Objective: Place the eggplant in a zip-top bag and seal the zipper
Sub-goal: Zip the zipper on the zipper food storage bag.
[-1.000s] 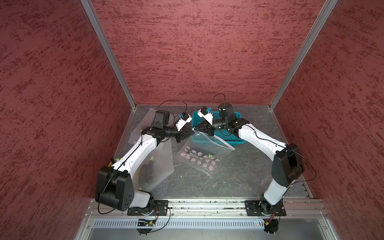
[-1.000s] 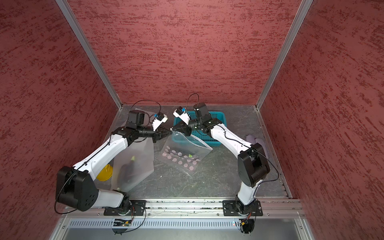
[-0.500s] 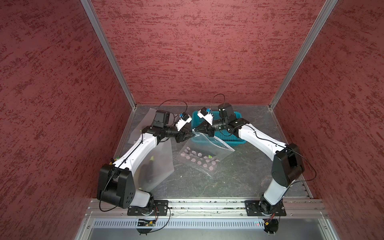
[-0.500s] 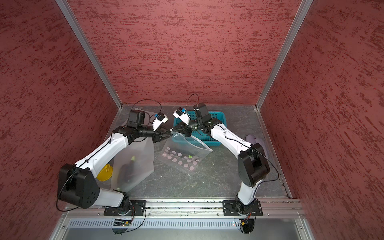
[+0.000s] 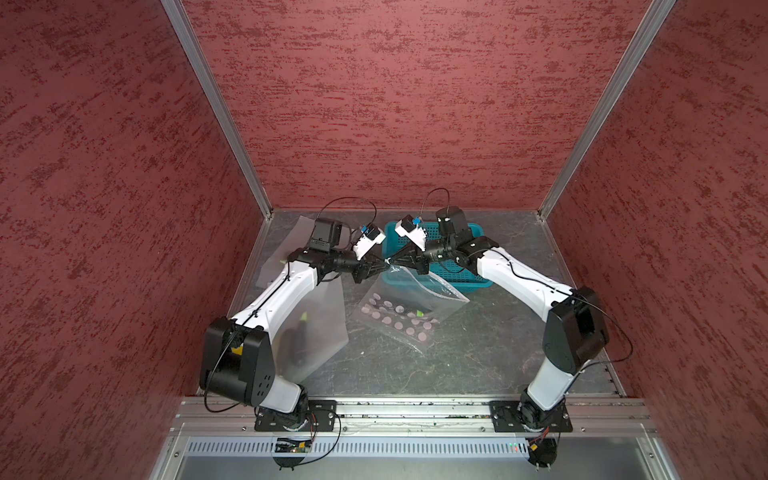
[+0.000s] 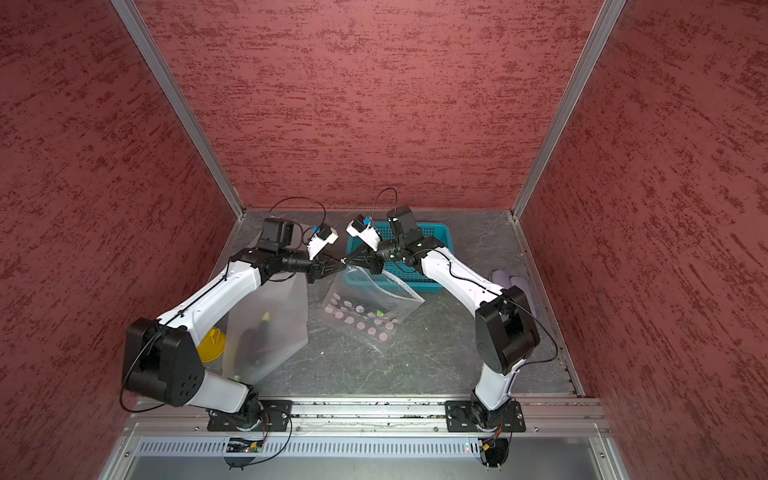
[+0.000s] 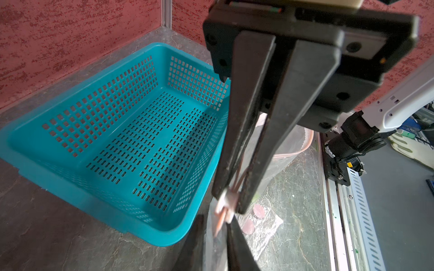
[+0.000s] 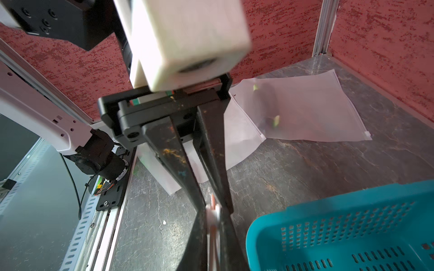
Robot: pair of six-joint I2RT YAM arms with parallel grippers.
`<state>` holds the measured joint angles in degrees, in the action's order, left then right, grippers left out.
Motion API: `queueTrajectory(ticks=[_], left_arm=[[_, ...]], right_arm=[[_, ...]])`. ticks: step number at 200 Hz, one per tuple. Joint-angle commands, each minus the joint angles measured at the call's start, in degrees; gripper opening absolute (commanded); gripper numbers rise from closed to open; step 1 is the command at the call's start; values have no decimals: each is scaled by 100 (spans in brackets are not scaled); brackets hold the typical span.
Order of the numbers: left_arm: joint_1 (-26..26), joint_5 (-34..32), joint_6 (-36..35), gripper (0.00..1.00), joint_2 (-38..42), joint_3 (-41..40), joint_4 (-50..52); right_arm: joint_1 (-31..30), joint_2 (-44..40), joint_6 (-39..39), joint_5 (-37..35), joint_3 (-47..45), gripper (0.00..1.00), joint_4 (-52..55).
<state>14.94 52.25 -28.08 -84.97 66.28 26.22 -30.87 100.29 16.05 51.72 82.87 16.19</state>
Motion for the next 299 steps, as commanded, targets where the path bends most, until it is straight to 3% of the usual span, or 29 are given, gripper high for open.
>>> queueTrajectory(ticks=[1, 14, 104, 139, 200, 299], left_arm=[[-33, 111, -82, 8, 13, 97, 32], [-39, 128, -77, 0, 36, 96, 34], [-466, 782, 561, 0, 488, -378, -766], [-626, 734, 695, 0, 564, -440, -784], [-955, 359, 1463, 0, 1044, -960, -1856], [-1206, -771, 1920, 0, 1270, -1127, -2103]], right_arm=[[-26, 63, 92, 110, 161, 7, 110], [-24, 73, 105, 80, 154, 7, 113], [160, -120, -53, -411, -261, 7, -219], [209, -147, -4, -529, -322, 7, -158], [460, -359, 144, -931, -651, 7, 117], [1021, -1118, 67, -1329, -1589, 7, 209]])
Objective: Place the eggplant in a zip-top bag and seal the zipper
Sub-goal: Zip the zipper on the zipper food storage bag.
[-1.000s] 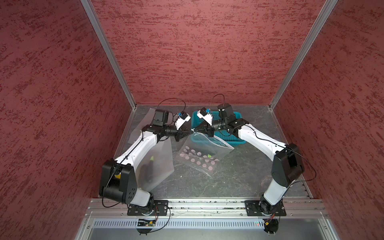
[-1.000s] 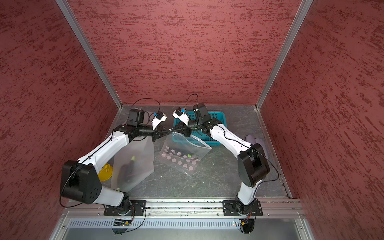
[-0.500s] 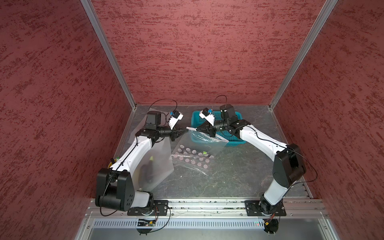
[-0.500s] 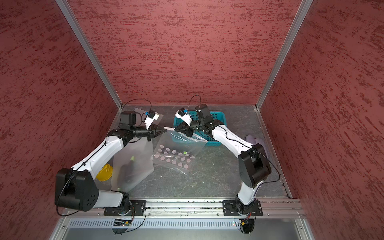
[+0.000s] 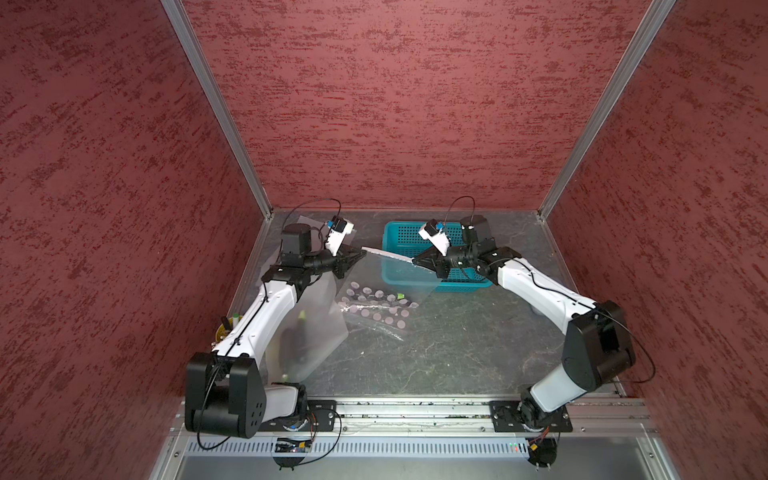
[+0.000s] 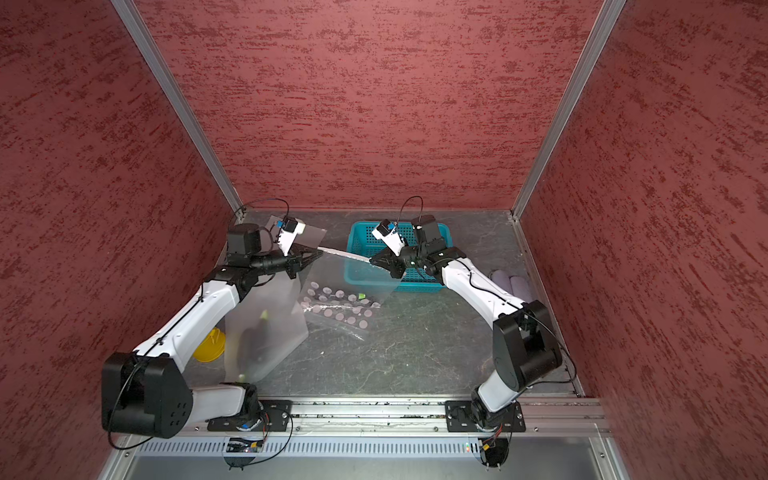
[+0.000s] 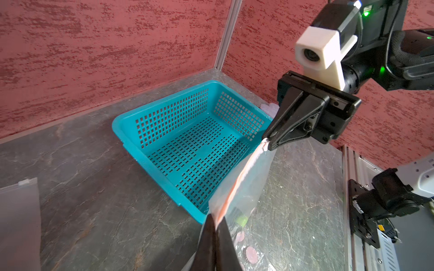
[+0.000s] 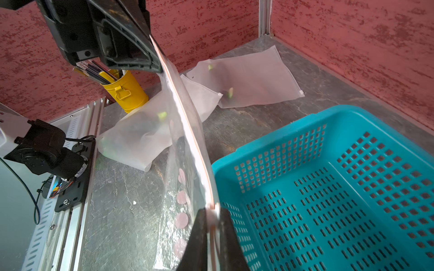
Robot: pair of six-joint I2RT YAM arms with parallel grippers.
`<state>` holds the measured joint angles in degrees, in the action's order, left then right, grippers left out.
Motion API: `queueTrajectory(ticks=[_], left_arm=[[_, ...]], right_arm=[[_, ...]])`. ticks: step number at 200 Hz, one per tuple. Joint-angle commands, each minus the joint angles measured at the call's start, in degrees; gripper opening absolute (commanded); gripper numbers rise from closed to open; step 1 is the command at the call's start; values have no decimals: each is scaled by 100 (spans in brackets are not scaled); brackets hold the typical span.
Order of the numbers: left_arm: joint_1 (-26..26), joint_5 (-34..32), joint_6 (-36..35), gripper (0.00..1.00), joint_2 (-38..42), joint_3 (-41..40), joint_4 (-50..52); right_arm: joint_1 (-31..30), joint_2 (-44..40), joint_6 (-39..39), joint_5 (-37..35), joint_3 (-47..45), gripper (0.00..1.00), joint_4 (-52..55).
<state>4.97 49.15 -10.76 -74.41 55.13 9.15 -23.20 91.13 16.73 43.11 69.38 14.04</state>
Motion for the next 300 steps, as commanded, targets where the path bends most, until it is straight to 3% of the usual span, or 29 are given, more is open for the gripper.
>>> queueTrajectory(ticks=[1, 52, 139, 244, 300], left_arm=[[-213, -468, 193, 0, 215, -12, -401], [-260, -763, 394, 0, 266, -43, -569], [-251, -672, 490, 0, 225, -81, -608], [474, -774, 51, 0, 198, 194, 41], [865, -827, -96, 0, 243, 456, 318]], right_arm=[[267, -210, -2, -469, -249, 7, 432], [528, -644, -103, -740, -741, 8, 467], [641, -1059, -232, -762, -1015, 11, 433], [632, -1110, -200, -574, -452, 55, 292], [140, -816, 63, -287, -65, 74, 232]])
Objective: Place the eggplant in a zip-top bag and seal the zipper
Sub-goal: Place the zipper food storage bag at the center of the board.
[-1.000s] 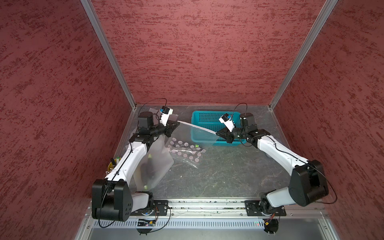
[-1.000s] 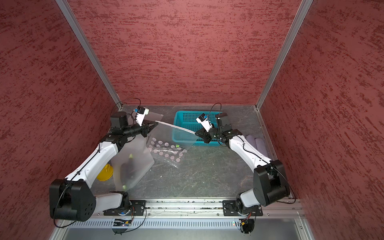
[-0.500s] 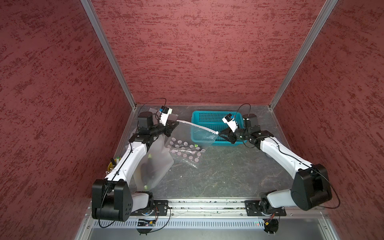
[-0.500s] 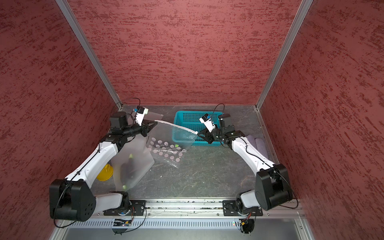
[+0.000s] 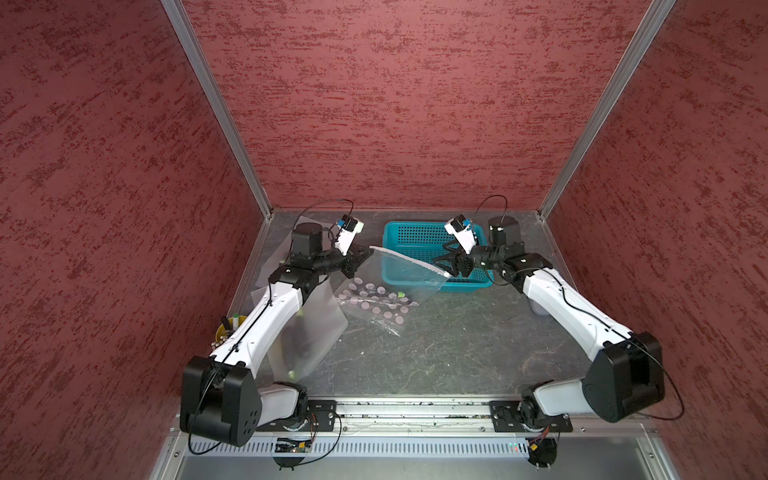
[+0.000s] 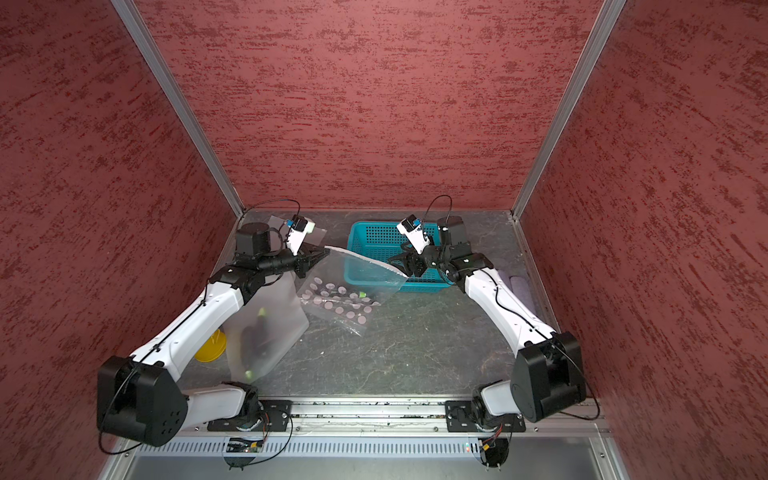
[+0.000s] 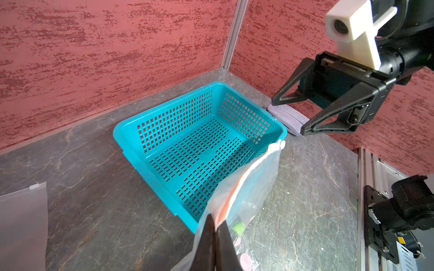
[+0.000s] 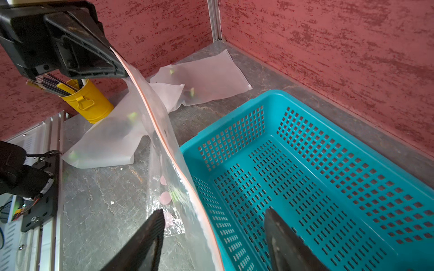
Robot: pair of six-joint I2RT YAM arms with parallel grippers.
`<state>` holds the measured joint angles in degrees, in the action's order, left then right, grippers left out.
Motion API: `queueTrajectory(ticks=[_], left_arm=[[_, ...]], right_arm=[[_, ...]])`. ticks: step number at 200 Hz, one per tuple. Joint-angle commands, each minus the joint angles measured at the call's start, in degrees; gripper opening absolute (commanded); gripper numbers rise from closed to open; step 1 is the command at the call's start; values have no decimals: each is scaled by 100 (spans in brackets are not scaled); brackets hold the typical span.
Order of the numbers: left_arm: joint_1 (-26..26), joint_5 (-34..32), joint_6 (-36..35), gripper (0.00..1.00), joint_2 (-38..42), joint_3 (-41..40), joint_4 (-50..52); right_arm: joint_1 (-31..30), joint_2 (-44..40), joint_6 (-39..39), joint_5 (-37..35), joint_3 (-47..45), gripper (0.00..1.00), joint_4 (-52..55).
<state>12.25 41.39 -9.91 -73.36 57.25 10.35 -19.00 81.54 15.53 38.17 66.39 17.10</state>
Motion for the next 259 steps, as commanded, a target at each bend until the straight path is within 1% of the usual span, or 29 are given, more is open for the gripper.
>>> queueTrajectory(ticks=[1, 18, 36, 57, 68, 81, 97, 106, 116, 120, 124, 131, 136, 147, 162, 184, 194, 218, 225, 228, 259], left_arm=[[146, -51, -188, 0, 138, 248, 201], [270, -26, -273, 0, 138, 320, 304], [361, -2, -327, 0, 123, 385, 384], [409, 183, -400, 0, 103, 471, 491], [447, 271, -447, 0, 114, 488, 520], [488, 304, -483, 0, 129, 513, 569], [498, 308, -485, 0, 123, 535, 599], [498, 293, -468, 0, 114, 540, 608], [498, 265, -436, 0, 97, 558, 611], [498, 268, -418, 2, 94, 566, 609], [498, 278, -415, 4, 86, 567, 617], [498, 291, -402, 8, 79, 568, 610], [498, 284, -378, 13, 77, 572, 594], [497, 219, -317, 32, 77, 561, 559], [491, 5, -234, 52, 119, 523, 515], [426, -378, -14, 72, 257, 375, 249], [361, -427, 139, 74, 334, 261, 51], [219, -535, 428, 76, 417, 49, -282], [205, -587, 461, 76, 428, -4, -339], [193, -607, 472, 76, 432, -30, -362], [102, -761, 611, 76, 395, -159, -462]], right_arm=[[-293, 143, 190, 207, 243, 74, -75], [-494, 417, 239, 191, 375, 77, -120], [-703, 666, 302, 219, 593, 78, -73], [-899, 930, 336, 110, 818, 78, -5], [-955, 1054, 321, 94, 905, 75, 19], [-1004, 1152, 281, 144, 982, 70, 61], [-1035, 1188, 182, 216, 1032, 59, 95], [-1039, 1176, 98, 300, 1047, 47, 121], [-1044, 1162, -47, 357, 1046, 20, 114], [-1041, 1158, -121, 349, 1035, 8, 95], [-1044, 1146, -199, 340, 1017, 0, 76], [-1044, 1123, -310, 316, 971, 0, 42], [-1044, 1098, -417, 309, 924, 0, 3], [-1044, 1016, -669, 233, 810, 0, -122], [-1044, 850, -1066, 81, 580, 0, -382], [-1044, 506, -1859, -147, 151, 0, -895], [-1037, 364, -2231, -256, -14, 0, -1047], [-1044, 199, -3038, -462, -365, 0, -1026], [-1037, 201, -3208, -595, -474, 0, -925], [-1035, 53, -3270, -660, -521, 0, -874], [-970, -411, -3891, -1378, -1283, 0, -687]])
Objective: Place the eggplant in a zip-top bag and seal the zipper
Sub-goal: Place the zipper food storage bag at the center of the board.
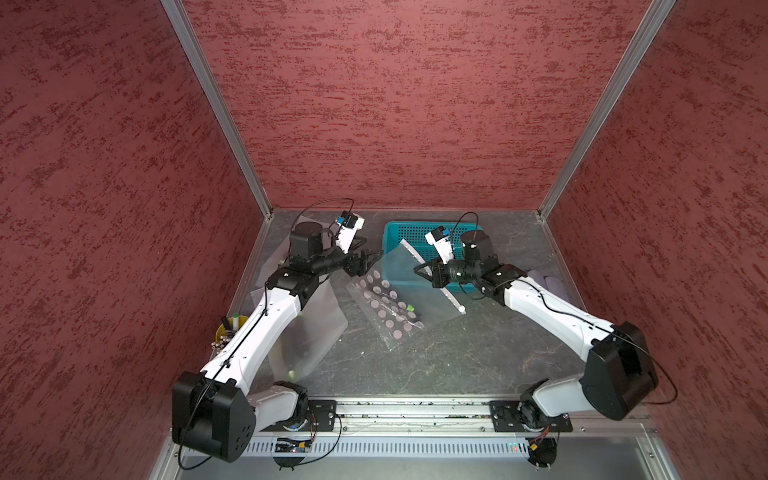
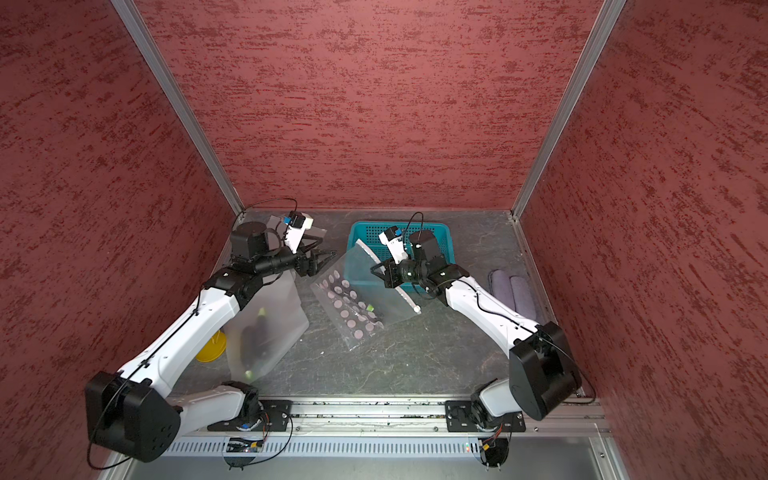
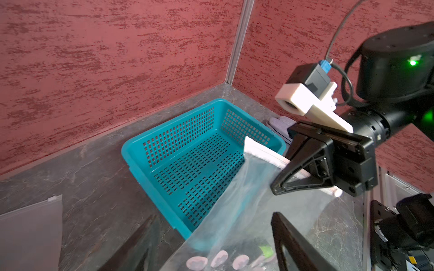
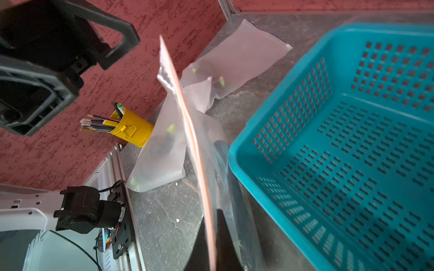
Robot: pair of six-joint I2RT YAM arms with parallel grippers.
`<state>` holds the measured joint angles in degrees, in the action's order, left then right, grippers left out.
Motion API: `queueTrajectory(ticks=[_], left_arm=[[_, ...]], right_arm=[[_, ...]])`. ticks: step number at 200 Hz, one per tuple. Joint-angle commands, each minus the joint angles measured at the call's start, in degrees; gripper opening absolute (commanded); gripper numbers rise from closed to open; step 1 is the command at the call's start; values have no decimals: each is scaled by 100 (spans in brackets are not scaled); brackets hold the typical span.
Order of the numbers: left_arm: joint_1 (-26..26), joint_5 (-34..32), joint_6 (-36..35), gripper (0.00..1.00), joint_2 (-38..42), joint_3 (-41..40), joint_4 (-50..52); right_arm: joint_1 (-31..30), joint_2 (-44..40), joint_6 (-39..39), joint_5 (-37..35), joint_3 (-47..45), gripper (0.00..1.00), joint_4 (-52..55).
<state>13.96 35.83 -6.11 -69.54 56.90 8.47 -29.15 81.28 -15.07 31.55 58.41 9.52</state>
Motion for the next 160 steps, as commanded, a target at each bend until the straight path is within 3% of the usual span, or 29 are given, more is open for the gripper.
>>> queueTrajectory(ticks=[1, 72, 117, 160], left_arm=[[-73, -207, 236, 76, 12, -126, -275], [-64, -437, 529, 76, -20, -353, -364], [-46, -620, 610, 76, 3, -384, -311], [-50, -709, 626, 76, -40, -409, -284]], right_arm=[[47, -402, -840, -736, -522, 0, 74], [313, -1684, -2559, -1906, -2545, 0, -325], [571, -1629, -2823, -1920, -3277, 0, -387], [811, -1430, -3102, -2162, -3820, 0, -1135]])
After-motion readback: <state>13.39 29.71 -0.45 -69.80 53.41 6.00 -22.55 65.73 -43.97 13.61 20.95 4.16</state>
